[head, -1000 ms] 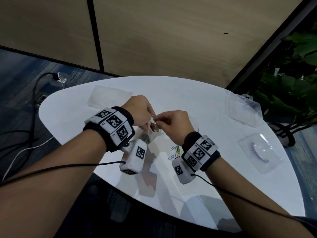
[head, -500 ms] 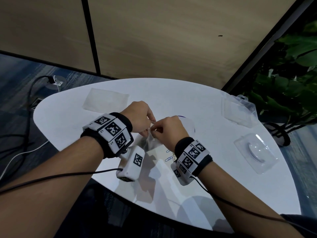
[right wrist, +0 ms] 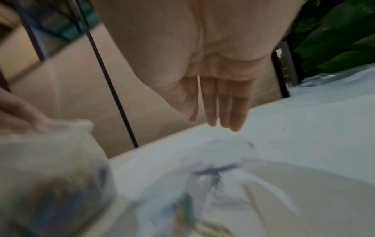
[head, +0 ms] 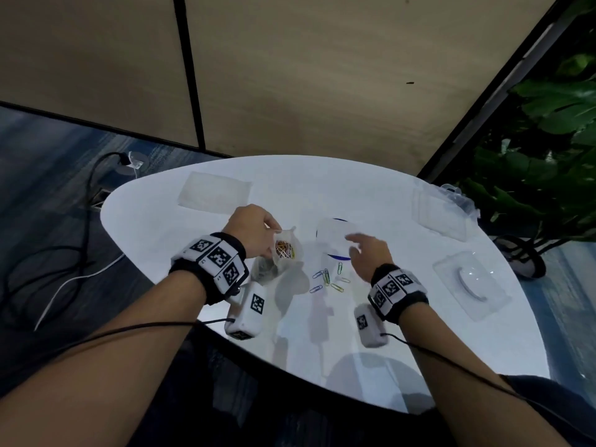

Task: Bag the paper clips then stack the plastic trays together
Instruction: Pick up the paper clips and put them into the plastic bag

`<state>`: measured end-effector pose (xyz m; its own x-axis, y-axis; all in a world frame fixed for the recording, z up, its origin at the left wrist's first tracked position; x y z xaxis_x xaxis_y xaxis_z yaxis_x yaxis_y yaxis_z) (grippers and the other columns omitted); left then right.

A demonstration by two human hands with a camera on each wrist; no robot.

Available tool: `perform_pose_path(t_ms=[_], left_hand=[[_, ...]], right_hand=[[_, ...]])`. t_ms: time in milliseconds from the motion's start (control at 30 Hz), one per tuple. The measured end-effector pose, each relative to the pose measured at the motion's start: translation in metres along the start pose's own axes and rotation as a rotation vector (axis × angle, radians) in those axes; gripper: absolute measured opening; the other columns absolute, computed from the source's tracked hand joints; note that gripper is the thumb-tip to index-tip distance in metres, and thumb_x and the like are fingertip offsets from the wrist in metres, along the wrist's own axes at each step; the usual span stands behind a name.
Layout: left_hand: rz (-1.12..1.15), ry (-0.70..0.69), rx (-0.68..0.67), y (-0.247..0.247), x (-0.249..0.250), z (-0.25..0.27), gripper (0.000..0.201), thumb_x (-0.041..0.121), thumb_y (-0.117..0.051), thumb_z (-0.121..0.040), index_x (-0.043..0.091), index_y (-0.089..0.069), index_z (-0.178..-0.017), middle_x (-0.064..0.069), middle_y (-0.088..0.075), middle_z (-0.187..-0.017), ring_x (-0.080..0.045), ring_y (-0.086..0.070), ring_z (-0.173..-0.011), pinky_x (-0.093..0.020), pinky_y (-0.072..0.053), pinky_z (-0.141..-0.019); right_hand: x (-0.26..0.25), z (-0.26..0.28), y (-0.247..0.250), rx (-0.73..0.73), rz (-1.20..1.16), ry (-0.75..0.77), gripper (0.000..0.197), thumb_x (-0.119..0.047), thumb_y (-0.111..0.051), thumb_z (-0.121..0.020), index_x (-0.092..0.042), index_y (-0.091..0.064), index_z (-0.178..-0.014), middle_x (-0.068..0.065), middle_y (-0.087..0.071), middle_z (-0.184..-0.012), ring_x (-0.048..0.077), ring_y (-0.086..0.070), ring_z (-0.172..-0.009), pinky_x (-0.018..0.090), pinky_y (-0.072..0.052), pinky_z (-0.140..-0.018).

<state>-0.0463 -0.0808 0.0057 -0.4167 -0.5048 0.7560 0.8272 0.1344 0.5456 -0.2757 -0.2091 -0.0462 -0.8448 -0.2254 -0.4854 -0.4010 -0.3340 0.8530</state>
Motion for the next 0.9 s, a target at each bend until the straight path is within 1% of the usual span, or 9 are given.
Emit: perform_pose_path(t_ms=[100, 233, 333, 433, 567, 633, 733, 833, 900], left_hand=[[0.072, 0.017, 0.059, 0.003, -0.014, 0.020, 0.017, 0.001, -0.058, -0.096, 0.006, -0.073, -0.098, -0.015, -0.070, -0.092, -0.028, -0.076, -0.068, -0.044, -0.065, -0.073], [0.135, 0.065, 0.140, 0.004, -0.035, 0.047, 0.017, 0.001, -0.060, -0.096, 0.009, -0.075, -0.097, -0.017, -0.071, -0.095, -0.032, -0.077, -0.076, -0.045, -0.065, -0.076], [0.123, 0.083, 0.172, -0.004, -0.042, 0.061, 0.018, 0.004, -0.061, -0.096, 0.013, -0.076, -0.094, -0.014, -0.073, -0.095, -0.030, -0.076, -0.081, -0.044, -0.064, -0.079], [0.123, 0.110, 0.154, -0.016, -0.040, 0.070, 0.018, 0.003, -0.058, -0.098, 0.008, -0.075, -0.102, -0.014, -0.073, -0.098, -0.028, -0.076, -0.070, -0.042, -0.065, -0.071], [0.097, 0.113, 0.122, -0.032, -0.035, 0.075, 0.020, 0.002, -0.055, -0.099, 0.007, -0.073, -0.105, -0.013, -0.069, -0.099, -0.017, -0.072, -0.054, -0.024, -0.060, -0.049], [0.102, 0.107, 0.124, -0.038, -0.035, 0.075, 0.020, 0.000, -0.055, -0.098, 0.007, -0.073, -0.103, -0.014, -0.070, -0.101, -0.013, -0.071, -0.049, -0.021, -0.058, -0.047], [0.086, 0.092, 0.116, -0.047, -0.034, 0.075, 0.021, -0.001, -0.055, -0.098, 0.008, -0.073, -0.104, -0.015, -0.071, -0.100, -0.022, -0.075, -0.059, -0.027, -0.063, -0.056], [0.078, 0.063, 0.100, -0.055, -0.030, 0.072, 0.021, -0.002, -0.056, -0.097, 0.007, -0.074, -0.104, -0.015, -0.072, -0.099, -0.030, -0.077, -0.068, -0.040, -0.065, -0.067], [0.066, 0.047, 0.079, -0.059, -0.028, 0.070, 0.020, -0.001, -0.057, -0.096, 0.006, -0.074, -0.105, -0.014, -0.072, -0.098, -0.031, -0.077, -0.067, -0.039, -0.065, -0.065]], right_hand=[[0.049, 0.015, -0.039, -0.214, 0.097, -0.116, 0.046, -0.025, -0.038, -0.102, -0.011, -0.038, -0.147, 0.010, -0.042, -0.151, 0.027, -0.042, -0.136, 0.032, -0.031, -0.112], [0.038, 0.026, -0.076, -0.232, 0.258, 0.023, 0.048, -0.028, -0.034, -0.103, -0.008, -0.031, -0.146, 0.014, -0.029, -0.154, 0.030, -0.035, -0.138, 0.041, -0.035, -0.110], [0.021, 0.030, -0.094, -0.220, 0.388, 0.136, 0.051, -0.032, -0.031, -0.102, -0.014, -0.024, -0.149, 0.011, -0.018, -0.159, 0.031, -0.025, -0.141, 0.048, -0.035, -0.108], [0.011, 0.038, -0.110, -0.287, 0.499, 0.224, 0.056, -0.025, -0.035, -0.098, -0.022, -0.018, -0.151, 0.009, -0.009, -0.161, 0.035, -0.018, -0.144, 0.052, -0.033, -0.110], [0.008, 0.057, -0.112, -0.358, 0.586, 0.322, 0.075, -0.003, -0.043, -0.089, -0.019, -0.011, -0.155, 0.015, 0.000, -0.162, 0.042, -0.009, -0.146, 0.049, -0.030, -0.114], [0.006, 0.067, -0.109, -0.340, 0.608, 0.342, 0.072, 0.001, -0.044, -0.090, -0.014, -0.013, -0.154, 0.019, -0.005, -0.160, 0.044, -0.015, -0.143, 0.046, -0.036, -0.111], [-0.002, 0.072, -0.107, -0.247, 0.609, 0.353, 0.052, 0.004, -0.039, -0.093, -0.003, -0.033, -0.143, 0.023, -0.031, -0.147, 0.040, -0.038, -0.130, 0.041, -0.048, -0.097], [-0.011, 0.075, -0.105, -0.205, 0.644, 0.400, 0.035, 0.008, -0.038, -0.092, 0.002, -0.053, -0.122, 0.021, -0.052, -0.126, 0.033, -0.051, -0.115, 0.036, -0.048, -0.090], [-0.012, 0.073, -0.102, -0.215, 0.642, 0.388, 0.030, 0.009, -0.040, -0.091, 0.002, -0.059, -0.113, 0.019, -0.055, -0.120, 0.032, -0.051, -0.114, 0.035, -0.048, -0.091]])
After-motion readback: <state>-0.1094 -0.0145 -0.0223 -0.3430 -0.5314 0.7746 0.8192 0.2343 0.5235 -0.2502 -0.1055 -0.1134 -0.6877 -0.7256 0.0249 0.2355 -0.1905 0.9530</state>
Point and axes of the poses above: each hand's wrist, its own z-axis away from the middle knuckle, its own y-axis out of the back of the hand, x = y × z, the point moved 7 cm from there along -z, towards the middle knuckle
